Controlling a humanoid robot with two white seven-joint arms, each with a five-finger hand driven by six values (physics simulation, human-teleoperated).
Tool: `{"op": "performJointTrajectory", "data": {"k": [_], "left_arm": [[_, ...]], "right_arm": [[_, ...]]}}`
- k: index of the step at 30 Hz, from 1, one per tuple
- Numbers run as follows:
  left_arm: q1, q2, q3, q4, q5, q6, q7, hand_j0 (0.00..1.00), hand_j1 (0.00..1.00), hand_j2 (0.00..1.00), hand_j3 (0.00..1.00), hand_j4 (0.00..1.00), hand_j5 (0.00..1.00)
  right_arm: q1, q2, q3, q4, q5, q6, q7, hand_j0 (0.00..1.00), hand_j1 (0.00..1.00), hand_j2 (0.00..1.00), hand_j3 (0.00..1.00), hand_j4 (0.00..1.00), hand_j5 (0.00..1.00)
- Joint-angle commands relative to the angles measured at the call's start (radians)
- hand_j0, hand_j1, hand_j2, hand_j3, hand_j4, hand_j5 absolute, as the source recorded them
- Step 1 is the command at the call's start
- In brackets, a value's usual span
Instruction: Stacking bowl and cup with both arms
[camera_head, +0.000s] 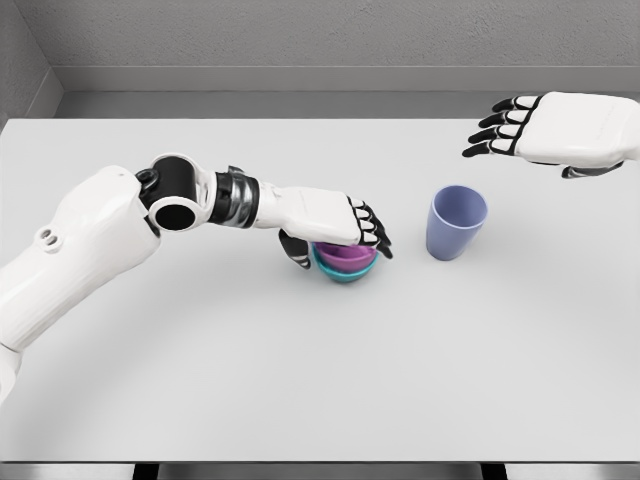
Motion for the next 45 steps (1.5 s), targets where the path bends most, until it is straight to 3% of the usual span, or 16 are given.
{"op": "performJointTrajectory", "data": {"k": [1, 6, 8, 10, 11, 13, 14, 17, 20, 32, 39, 45], "left_arm": [[0.000, 0.003, 0.000, 0.000, 0.007, 0.003, 0.000, 1.00, 1.00, 1.00, 1.00, 1.00, 1.00], [-0.015, 0.026, 0.002, -0.011, 0.079, 0.003, 0.000, 1.00, 1.00, 1.00, 1.00, 1.00, 1.00], [-0.047, 0.078, 0.005, -0.051, 0.144, 0.003, 0.000, 1.00, 1.00, 1.00, 1.00, 1.00, 1.00], [-0.077, 0.239, 0.039, -0.121, 0.237, 0.003, 0.002, 1.00, 1.00, 1.00, 1.00, 1.00, 1.00], [-0.077, 0.314, 0.088, -0.138, 0.278, 0.003, 0.000, 1.00, 1.00, 1.00, 1.00, 1.00, 1.00], [-0.057, 0.444, 0.200, -0.129, 0.315, 0.003, 0.000, 1.00, 1.00, 1.00, 1.00, 1.00, 1.00], [-0.038, 0.469, 0.213, -0.127, 0.315, 0.003, -0.003, 1.00, 1.00, 1.00, 1.00, 1.00, 1.00], [0.095, 0.443, 0.210, -0.065, 0.306, 0.003, -0.003, 1.00, 1.00, 1.00, 1.00, 1.00, 1.00], [0.147, 0.434, 0.293, 0.073, 0.307, 0.003, -0.003, 1.00, 1.00, 1.00, 1.00, 1.00, 1.00], [0.169, 0.409, 0.286, 0.049, 0.278, 0.003, -0.003, 1.00, 1.00, 1.00, 1.00, 1.00, 1.00], [0.195, 0.397, 0.284, 0.044, 0.280, 0.003, -0.003, 1.00, 1.00, 1.00, 1.00, 1.00, 1.00], [0.196, 0.395, 0.284, 0.044, 0.278, 0.003, -0.003, 1.00, 1.00, 1.00, 1.00, 1.00, 1.00]], "right_arm": [[-0.002, -0.001, 0.000, 0.000, -0.003, 0.002, 0.000, 1.00, 1.00, 1.00, 1.00, 1.00, 1.00], [-0.002, 0.016, 0.018, -0.001, -0.003, 0.002, 0.000, 1.00, 1.00, 1.00, 1.00, 1.00, 1.00], [-0.002, 0.039, 0.040, -0.003, -0.003, 0.002, 0.000, 1.00, 1.00, 1.00, 1.00, 1.00, 1.00], [-0.002, 0.056, 0.066, -0.003, -0.003, 0.002, 0.000, 1.00, 1.00, 1.00, 1.00, 1.00, 1.00], [-0.002, 0.061, 0.066, -0.003, -0.003, 0.002, 0.000, 1.00, 1.00, 1.00, 1.00, 1.00, 1.00], [-0.003, 0.076, 0.087, -0.003, -0.003, 0.002, 0.000, 1.00, 1.00, 1.00, 1.00, 1.00, 1.00], [-0.003, 0.077, 0.092, -0.003, -0.003, 0.002, 0.000, 1.00, 1.00, 1.00, 1.00, 1.00, 1.00], [-0.005, 0.085, 0.107, -0.003, -0.001, 0.002, 0.000, 1.00, 1.00, 1.00, 1.00, 1.00, 1.00], [-0.006, 0.096, 0.124, -0.003, 0.000, 0.002, 0.000, 1.00, 1.00, 1.00, 1.00, 1.00, 1.00], [0.000, 0.117, 0.130, 0.006, 0.019, 0.002, 0.000, 1.00, 1.00, 1.00, 1.00, 1.00, 1.00], [0.003, 0.120, 0.130, 0.052, 0.020, 0.002, 0.000, 1.00, 1.00, 1.00, 1.00, 1.00, 1.00], [0.002, 0.163, 0.132, 0.072, 0.048, 0.002, 0.000, 1.00, 1.00, 1.00, 1.00, 1.00, 1.00]]}}
